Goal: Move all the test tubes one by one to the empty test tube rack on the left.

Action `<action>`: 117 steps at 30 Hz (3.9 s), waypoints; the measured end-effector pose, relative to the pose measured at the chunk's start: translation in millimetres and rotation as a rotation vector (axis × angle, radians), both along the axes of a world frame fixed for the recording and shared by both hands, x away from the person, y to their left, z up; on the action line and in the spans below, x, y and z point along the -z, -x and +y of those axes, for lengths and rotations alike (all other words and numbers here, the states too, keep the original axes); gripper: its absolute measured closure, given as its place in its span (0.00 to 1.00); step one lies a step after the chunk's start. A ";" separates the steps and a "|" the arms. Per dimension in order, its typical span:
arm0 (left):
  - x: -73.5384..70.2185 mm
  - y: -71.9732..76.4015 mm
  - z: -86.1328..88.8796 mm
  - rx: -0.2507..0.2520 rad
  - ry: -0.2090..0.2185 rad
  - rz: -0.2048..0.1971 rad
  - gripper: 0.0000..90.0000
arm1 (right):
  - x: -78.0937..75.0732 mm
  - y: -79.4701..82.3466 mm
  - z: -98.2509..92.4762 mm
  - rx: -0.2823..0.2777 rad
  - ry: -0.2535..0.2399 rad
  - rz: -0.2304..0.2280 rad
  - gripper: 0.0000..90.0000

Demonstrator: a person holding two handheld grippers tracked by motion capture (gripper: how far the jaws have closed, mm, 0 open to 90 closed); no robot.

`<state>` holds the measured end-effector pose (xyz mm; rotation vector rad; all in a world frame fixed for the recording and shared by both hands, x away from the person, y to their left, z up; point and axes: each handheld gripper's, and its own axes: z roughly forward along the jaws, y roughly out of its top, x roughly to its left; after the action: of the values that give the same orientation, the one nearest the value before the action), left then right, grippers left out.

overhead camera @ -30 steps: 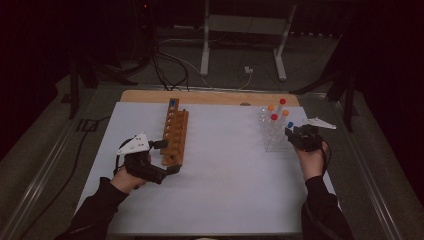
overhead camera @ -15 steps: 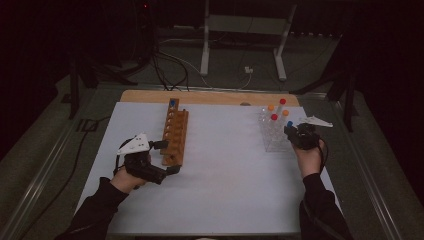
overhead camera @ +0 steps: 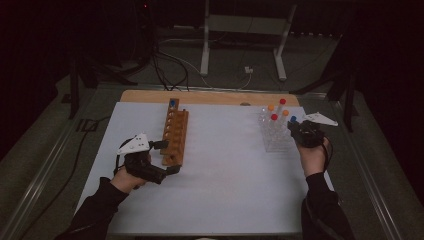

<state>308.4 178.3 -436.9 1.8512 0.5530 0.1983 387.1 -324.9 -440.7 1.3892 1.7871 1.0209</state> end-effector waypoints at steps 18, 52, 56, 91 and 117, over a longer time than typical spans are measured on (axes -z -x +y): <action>0.3 -0.2 -1.1 0.012 -0.006 0.005 0.03 | -28.2 21.1 20.3 -0.071 0.010 -0.060 0.86; -14.0 -10.0 -26.6 0.078 -0.022 0.003 0.03 | -18.0 51.3 116.4 -0.444 0.003 0.031 0.86; -19.4 -12.8 -33.3 0.096 -0.016 0.002 0.03 | -17.2 57.2 127.3 -0.493 0.001 0.039 0.86; -30.6 -27.6 -106.8 0.137 -0.055 -0.021 0.47 | -14.0 79.6 166.6 -0.681 -0.025 0.076 0.86; -27.5 -31.6 -124.4 0.149 -0.126 -0.069 0.86 | -14.1 79.1 165.6 -0.682 -0.037 0.073 0.80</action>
<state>340.0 53.9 -409.4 1.9909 0.3597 0.2001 308.0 -159.3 -426.5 0.8390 2.3769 1.3516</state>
